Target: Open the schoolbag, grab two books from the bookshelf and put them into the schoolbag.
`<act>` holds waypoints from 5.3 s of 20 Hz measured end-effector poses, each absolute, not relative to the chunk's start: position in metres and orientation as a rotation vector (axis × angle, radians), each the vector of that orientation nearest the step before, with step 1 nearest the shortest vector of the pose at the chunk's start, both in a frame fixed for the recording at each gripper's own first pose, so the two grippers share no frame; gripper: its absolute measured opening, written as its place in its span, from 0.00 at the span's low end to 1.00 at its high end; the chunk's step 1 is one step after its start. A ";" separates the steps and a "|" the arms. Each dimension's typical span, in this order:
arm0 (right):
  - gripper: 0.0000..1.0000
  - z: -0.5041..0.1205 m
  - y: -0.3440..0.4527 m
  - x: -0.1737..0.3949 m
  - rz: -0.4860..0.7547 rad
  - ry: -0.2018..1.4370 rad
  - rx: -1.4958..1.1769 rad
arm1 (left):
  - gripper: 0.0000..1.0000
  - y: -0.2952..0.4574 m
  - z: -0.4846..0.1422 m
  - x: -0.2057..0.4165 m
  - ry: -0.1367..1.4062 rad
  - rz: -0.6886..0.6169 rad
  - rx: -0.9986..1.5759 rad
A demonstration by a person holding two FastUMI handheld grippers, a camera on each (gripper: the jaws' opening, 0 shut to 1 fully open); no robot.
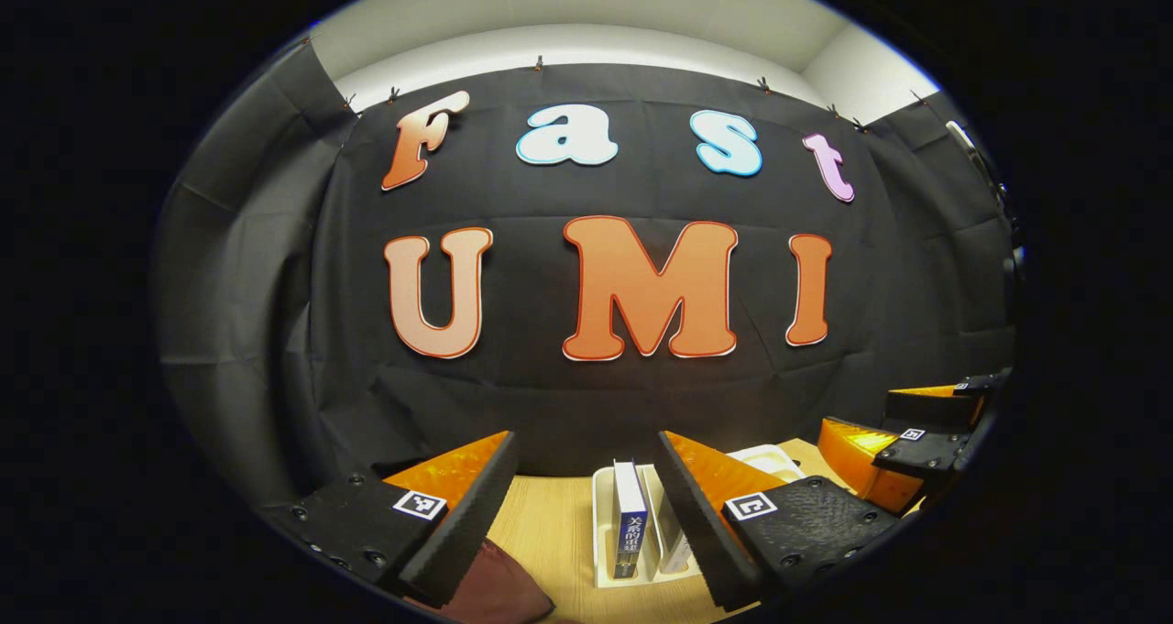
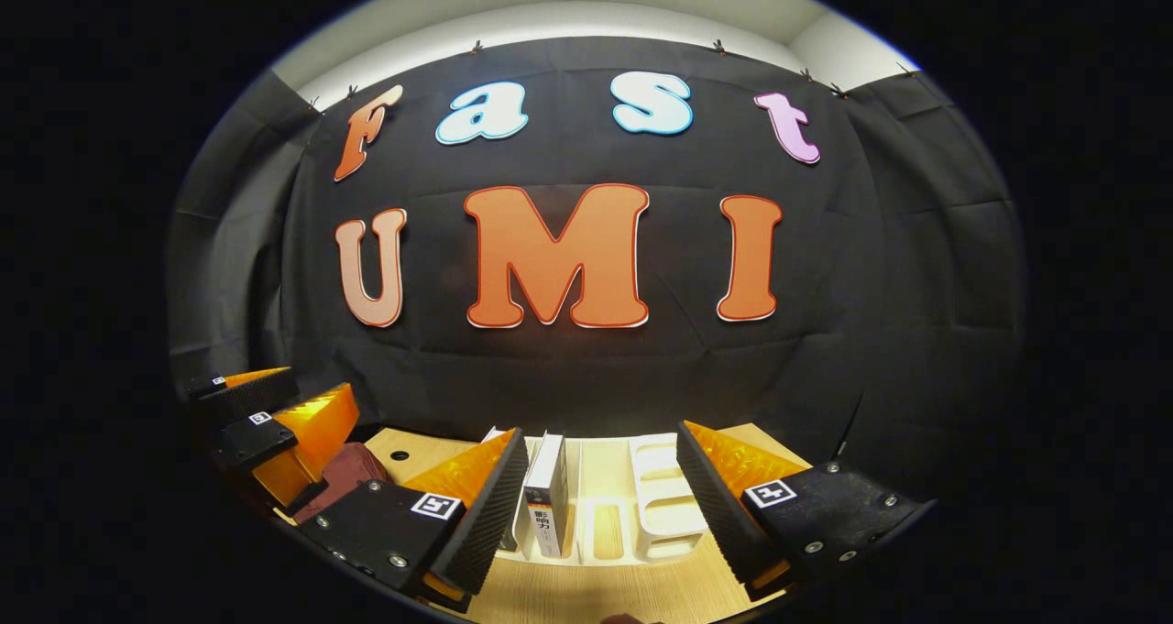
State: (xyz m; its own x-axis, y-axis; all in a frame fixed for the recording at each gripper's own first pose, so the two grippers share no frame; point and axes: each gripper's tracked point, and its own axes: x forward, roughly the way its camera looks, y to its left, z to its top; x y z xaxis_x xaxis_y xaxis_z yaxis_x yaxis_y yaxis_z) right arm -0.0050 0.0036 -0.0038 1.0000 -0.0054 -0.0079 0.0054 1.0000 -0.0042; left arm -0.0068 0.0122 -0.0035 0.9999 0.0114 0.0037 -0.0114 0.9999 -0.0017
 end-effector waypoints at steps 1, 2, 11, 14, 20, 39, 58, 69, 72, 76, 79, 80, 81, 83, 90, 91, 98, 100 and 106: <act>0.96 -0.003 0.004 -0.006 -0.005 0.003 -0.003 | 0.95 0.012 -0.003 -0.006 -0.003 0.011 -0.005; 0.97 -0.002 0.004 -0.005 -0.002 0.002 -0.005 | 0.94 0.013 -0.004 -0.007 -0.003 0.011 -0.009; 0.97 -0.008 0.002 -0.004 -0.008 0.033 0.025 | 0.95 0.018 0.002 -0.007 -0.019 0.013 -0.013; 0.97 -0.006 0.002 -0.004 -0.016 0.017 0.010 | 0.95 0.022 -0.004 -0.004 -0.001 0.024 -0.015; 0.97 -0.007 0.004 -0.003 -0.003 0.007 -0.042 | 0.94 0.029 -0.016 -0.003 0.019 0.040 -0.008; 0.97 -0.044 -0.016 0.006 -0.033 0.070 -0.089 | 0.96 0.059 -0.187 -0.034 0.343 0.001 0.328; 0.96 -0.072 -0.028 0.014 -0.055 0.123 -0.143 | 0.97 0.120 -0.382 -0.096 0.809 0.012 0.815; 0.97 -0.080 -0.024 0.019 -0.040 0.143 -0.149 | 0.37 0.122 -0.373 -0.095 0.896 -0.058 0.679; 0.97 -0.083 -0.016 0.024 -0.031 0.173 -0.149 | 0.14 0.123 -0.362 -0.092 0.924 -0.109 0.613; 0.97 -0.081 0.013 0.034 0.038 0.208 -0.156 | 0.07 0.127 -0.339 -0.087 0.928 -0.143 0.520; 0.97 -0.072 0.043 0.043 0.113 0.220 -0.148 | 0.05 0.132 -0.315 -0.080 0.918 -0.181 0.490; 0.97 -0.071 0.049 0.048 0.127 0.233 -0.156 | 0.05 0.134 -0.306 -0.079 0.909 -0.189 0.471; 0.97 -0.070 0.055 0.053 0.133 0.251 -0.166 | 0.05 0.136 -0.296 -0.074 0.890 -0.194 0.454; 0.97 -0.072 0.066 0.061 0.148 0.298 -0.165 | 0.05 0.141 -0.279 -0.066 0.873 -0.228 0.420; 0.97 -0.075 0.114 0.084 0.210 0.448 -0.203 | 0.05 0.172 -0.216 -0.027 0.790 -0.261 0.395; 0.97 -0.076 0.123 0.088 0.232 0.475 -0.193 | 0.05 0.175 -0.210 -0.022 0.787 -0.267 0.381; 0.97 -0.085 0.142 0.115 0.241 0.650 -0.228 | 0.05 0.210 -0.178 0.007 0.742 -0.283 0.352; 0.97 -0.090 0.154 0.118 0.261 0.749 -0.175 | 0.05 0.213 -0.175 0.012 0.732 -0.292 0.337; 0.97 -0.103 0.158 0.149 0.213 0.908 -0.205 | 0.05 0.227 -0.163 0.022 0.723 -0.338 0.321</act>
State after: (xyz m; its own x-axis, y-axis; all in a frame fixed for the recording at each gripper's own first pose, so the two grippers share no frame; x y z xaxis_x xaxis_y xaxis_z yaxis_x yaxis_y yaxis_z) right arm 0.1487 0.1581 -0.1026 0.5972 0.0963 -0.7963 -0.2684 0.9595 -0.0853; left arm 0.0220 0.2271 -0.1634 0.7007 -0.1890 -0.6879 0.4072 0.8977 0.1681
